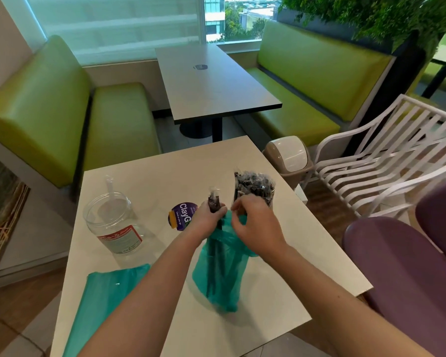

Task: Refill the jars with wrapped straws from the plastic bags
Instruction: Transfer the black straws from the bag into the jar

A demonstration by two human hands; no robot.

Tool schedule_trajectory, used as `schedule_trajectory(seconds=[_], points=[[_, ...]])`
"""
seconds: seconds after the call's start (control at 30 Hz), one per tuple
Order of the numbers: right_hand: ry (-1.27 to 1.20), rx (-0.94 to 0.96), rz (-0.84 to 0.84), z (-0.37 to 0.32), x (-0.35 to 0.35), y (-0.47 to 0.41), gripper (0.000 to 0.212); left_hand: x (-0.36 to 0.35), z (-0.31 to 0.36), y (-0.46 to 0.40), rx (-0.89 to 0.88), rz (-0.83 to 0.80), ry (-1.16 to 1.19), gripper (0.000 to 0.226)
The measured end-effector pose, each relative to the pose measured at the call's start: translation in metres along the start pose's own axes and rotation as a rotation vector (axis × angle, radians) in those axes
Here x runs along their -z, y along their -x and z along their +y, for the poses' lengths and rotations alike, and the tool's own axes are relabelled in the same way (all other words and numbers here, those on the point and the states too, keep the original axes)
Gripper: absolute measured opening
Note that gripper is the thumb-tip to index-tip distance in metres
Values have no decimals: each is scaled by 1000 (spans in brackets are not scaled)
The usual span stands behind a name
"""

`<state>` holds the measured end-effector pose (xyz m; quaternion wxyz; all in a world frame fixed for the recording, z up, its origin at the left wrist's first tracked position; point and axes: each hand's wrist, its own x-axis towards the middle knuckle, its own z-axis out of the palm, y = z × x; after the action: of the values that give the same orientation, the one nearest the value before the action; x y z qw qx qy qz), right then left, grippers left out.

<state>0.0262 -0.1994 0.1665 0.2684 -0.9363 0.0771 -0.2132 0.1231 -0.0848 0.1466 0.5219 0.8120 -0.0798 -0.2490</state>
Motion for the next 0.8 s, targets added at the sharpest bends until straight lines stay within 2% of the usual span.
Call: schedule_trajectory(seconds=[0.1,0.17,0.37,0.5,0.63,0.8], points=[[-60,-160,-203,-7,-16,10,39,7,-2,5,1,13,34,14],[-64,-259,-302,-7,-23,11,46,9,-4,9,20,2,39,16],[-101,-351,-364,-1,-28,11,32,18,-10,22,90,-140,221,11],[-144,-390,-353,0,-26,9,24,25,-17,27,111,-309,401,37],[-250,-435,-364,3,-27,7,25,24,-24,27,111,-199,499,49],[-532,-471,-409,-1,-22,7,31,20,-28,28,91,-165,495,38]])
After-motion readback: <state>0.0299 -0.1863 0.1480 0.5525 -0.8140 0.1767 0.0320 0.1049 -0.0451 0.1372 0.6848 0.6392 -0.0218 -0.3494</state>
